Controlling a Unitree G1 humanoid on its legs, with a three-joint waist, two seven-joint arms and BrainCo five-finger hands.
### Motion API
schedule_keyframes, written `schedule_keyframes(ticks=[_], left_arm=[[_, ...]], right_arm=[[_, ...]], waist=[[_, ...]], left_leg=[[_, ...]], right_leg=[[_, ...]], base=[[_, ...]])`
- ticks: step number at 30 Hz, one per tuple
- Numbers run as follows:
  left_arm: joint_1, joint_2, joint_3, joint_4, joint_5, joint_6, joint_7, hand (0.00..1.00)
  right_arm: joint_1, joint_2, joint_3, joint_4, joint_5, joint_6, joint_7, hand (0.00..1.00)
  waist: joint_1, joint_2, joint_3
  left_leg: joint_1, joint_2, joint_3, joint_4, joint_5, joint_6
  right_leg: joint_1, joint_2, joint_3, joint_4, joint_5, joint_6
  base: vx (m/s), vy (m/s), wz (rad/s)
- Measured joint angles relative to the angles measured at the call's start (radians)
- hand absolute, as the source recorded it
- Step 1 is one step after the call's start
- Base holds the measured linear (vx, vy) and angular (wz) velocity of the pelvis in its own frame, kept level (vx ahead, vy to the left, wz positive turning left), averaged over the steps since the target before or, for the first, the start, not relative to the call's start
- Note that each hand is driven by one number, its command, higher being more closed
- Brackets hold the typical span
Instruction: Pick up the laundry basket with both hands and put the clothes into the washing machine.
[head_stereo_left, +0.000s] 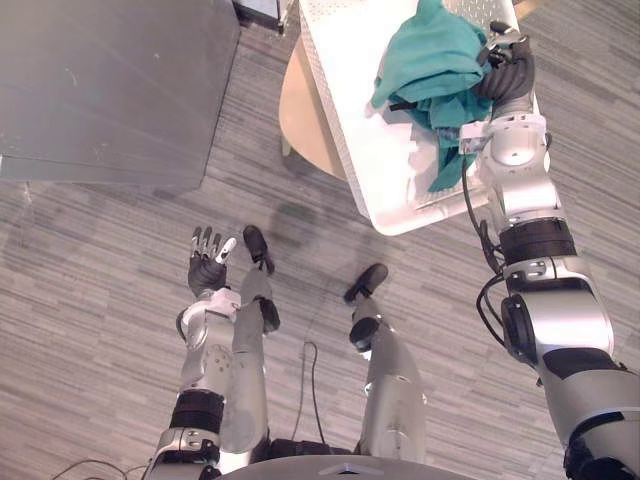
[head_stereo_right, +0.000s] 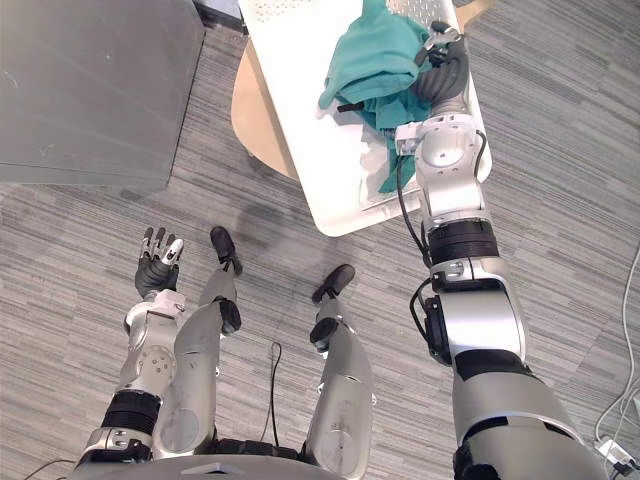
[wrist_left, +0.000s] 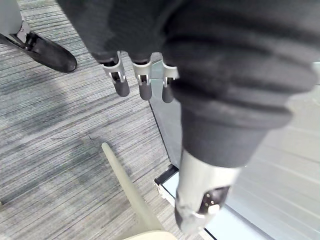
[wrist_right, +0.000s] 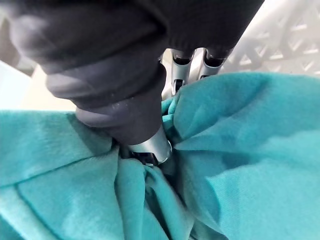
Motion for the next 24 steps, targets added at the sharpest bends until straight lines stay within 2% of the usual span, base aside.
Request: schedule_keyframes(ticks=[3, 7, 12, 15, 17, 20, 24], left_arm=[[0.0, 0.001, -0.018, 0.0, 0.0, 0.0, 0.0, 0.0], [0.002, 0.008, -0.039, -0.017, 0.002, 0.001, 0.002, 0.0], [0.001, 0.019, -0.073, -0.137, 0.072, 0.0, 0.007, 0.0], [-0.008, 0.044, -0.089, -0.258, 0.164, -0.002, 0.026, 0.0], [-0.051, 0.066, -0.097, -0.358, 0.25, -0.009, 0.053, 0.0], [-0.151, 0.093, -0.125, -0.45, 0.388, -0.026, 0.089, 0.0], [-0.276, 0.118, -0.18, -0.509, 0.489, -0.038, 0.124, 0.0]], right_arm=[[0.032, -0.011, -0.061, -0.058, 0.036, -0.025, -0.003, 1.0], [0.069, -0.02, -0.08, -0.129, 0.082, -0.044, -0.024, 1.0], [0.153, -0.006, -0.162, -0.203, 0.128, -0.071, -0.033, 1.0], [0.203, 0.038, -0.196, -0.285, 0.209, -0.106, -0.039, 1.0], [0.243, 0.097, -0.21, -0.376, 0.26, -0.138, -0.038, 1.0], [0.282, 0.172, -0.211, -0.5, 0.284, -0.167, -0.036, 1.0], [0.294, 0.21, -0.193, -0.657, 0.303, -0.189, -0.033, 1.0]], waist=[[-0.001, 0.0, 0.0], [-0.006, -0.001, 0.0], [-0.009, 0.0, 0.0], [-0.018, 0.0, 0.0], [-0.02, 0.0, 0.0], [-0.026, 0.0, 0.0], [-0.04, 0.0, 0.0]], left_leg=[[0.015, 0.01, 0.027, 0.003, 0.0, 0.001], [0.01, 0.01, 0.03, 0.009, 0.0, 0.001], [-0.012, 0.01, 0.026, 0.014, 0.004, 0.006], [-0.02, 0.009, 0.024, 0.016, 0.011, 0.016], [-0.022, 0.009, 0.025, 0.016, 0.014, 0.019], [-0.022, 0.009, 0.025, 0.018, 0.015, 0.02], [-0.022, 0.009, 0.024, 0.025, 0.015, 0.02]], right_leg=[[-0.002, -0.006, 0.005, 0.035, -0.019, -0.003], [-0.02, -0.015, 0.014, 0.062, -0.032, -0.005], [-0.043, -0.018, 0.018, 0.07, -0.031, -0.005], [-0.051, -0.018, 0.017, 0.07, -0.032, -0.005], [-0.057, -0.017, 0.022, 0.072, -0.032, -0.005], [-0.061, -0.018, 0.026, 0.075, -0.032, -0.005], [-0.062, -0.019, 0.028, 0.08, -0.032, -0.005]], base=[[-0.02, -0.071, 0.01], [-0.01, -0.07, -0.02], [0.02, -0.051, 0.0], [0.04, -0.048, 0.01], [0.03, -0.048, -0.05], [0.02, -0.041, -0.03], [0.01, -0.041, -0.01]])
